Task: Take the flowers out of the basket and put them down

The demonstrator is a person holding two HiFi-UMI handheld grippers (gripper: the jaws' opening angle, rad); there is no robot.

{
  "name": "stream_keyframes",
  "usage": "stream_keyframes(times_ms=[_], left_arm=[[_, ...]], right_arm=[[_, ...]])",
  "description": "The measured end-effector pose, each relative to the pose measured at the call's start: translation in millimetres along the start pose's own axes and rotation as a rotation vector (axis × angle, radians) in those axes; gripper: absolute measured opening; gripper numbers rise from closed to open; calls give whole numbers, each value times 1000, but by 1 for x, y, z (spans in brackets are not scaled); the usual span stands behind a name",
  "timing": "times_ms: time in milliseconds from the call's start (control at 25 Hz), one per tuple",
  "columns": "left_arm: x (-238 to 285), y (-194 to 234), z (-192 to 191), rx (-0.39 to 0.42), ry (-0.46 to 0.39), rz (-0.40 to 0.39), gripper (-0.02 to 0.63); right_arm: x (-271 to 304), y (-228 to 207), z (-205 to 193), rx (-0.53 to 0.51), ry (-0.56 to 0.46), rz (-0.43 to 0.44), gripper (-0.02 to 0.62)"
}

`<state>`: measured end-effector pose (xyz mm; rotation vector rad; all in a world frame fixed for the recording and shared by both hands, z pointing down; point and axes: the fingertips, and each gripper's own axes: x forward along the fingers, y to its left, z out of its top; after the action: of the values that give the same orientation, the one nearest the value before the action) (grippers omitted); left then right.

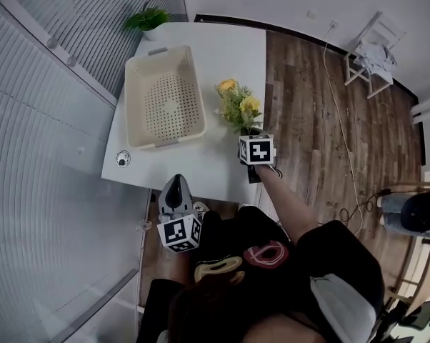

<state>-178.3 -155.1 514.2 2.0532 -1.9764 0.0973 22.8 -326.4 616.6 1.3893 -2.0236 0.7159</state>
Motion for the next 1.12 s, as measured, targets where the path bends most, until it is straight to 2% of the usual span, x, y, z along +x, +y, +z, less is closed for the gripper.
stream_keyframes(times_ms=[440, 720, 880, 1120], left_arm=[[3, 4, -3, 0, 11, 21, 18], [-2, 13, -1, 2, 15, 46, 18], [-5, 17, -4, 2, 21, 53, 18], [-7, 21, -5, -2, 28, 63, 18]], right_arm=[[21, 1, -25, -1, 78, -47, 48], [22, 10, -29, -31, 89, -53, 54], [23, 9, -29, 14, 65, -62, 77], [25, 16, -34, 36, 80, -21, 103]])
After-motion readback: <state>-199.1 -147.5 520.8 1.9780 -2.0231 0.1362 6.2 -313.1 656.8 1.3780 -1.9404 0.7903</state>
